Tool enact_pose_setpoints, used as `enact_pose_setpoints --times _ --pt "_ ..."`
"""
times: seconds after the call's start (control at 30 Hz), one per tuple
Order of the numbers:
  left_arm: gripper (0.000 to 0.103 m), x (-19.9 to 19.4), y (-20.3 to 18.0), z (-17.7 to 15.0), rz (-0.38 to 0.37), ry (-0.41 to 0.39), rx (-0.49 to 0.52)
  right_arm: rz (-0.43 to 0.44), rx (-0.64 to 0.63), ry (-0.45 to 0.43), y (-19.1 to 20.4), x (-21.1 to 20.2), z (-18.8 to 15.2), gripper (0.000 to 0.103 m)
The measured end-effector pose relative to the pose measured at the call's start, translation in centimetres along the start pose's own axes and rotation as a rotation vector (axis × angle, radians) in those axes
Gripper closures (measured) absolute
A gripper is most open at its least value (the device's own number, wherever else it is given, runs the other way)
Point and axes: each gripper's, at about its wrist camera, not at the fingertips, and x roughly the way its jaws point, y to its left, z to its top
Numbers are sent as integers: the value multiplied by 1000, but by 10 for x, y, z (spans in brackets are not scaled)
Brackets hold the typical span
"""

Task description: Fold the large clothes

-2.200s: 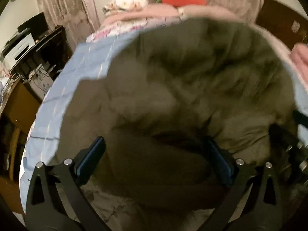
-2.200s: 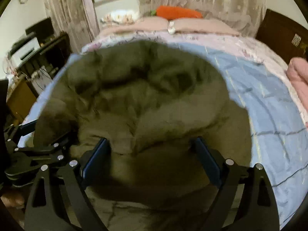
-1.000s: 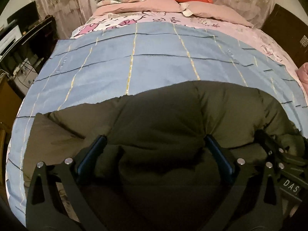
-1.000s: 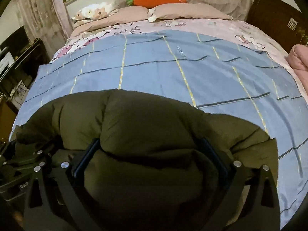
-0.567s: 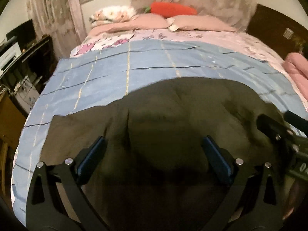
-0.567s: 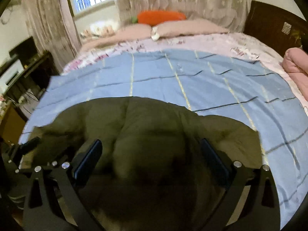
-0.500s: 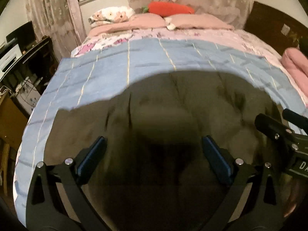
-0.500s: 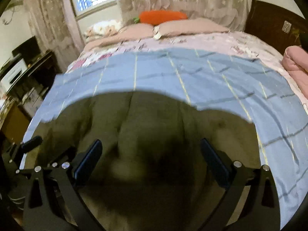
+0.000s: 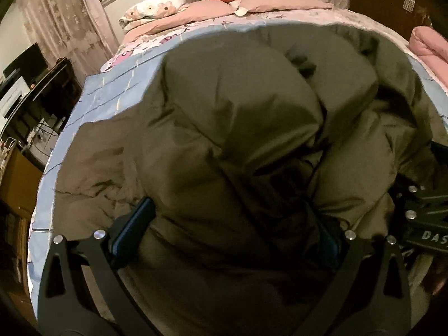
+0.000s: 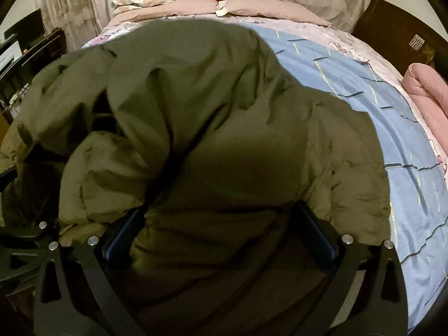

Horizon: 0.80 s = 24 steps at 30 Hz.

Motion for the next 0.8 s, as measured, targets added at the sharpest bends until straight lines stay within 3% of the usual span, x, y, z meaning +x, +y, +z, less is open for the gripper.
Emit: enact_pose_setpoints --times 0.1,0.2,0.3,0.47,0.63,0.8 --pt "2 -41 5 -2 -6 -64 19 30 -4 -76 -11 -51 2 1" --pt "2 -113 13 -12 14 -182 68 52 -48 -133 -17 -108 -5 1" --pt "2 -191 23 -33 29 -275 84 108 -64 -194 -28 -192 -28 1" --pt "2 -296 28 -82 47 -339 94 173 -88 -330 -42 -307 -85 1" --pt "2 -356 27 -139 52 -387 73 162 -191 -535 -36 -387 -166 1" --pt "2 -372 27 -197 53 -365 60 141 -279 -674 -33 -403 -241 1"
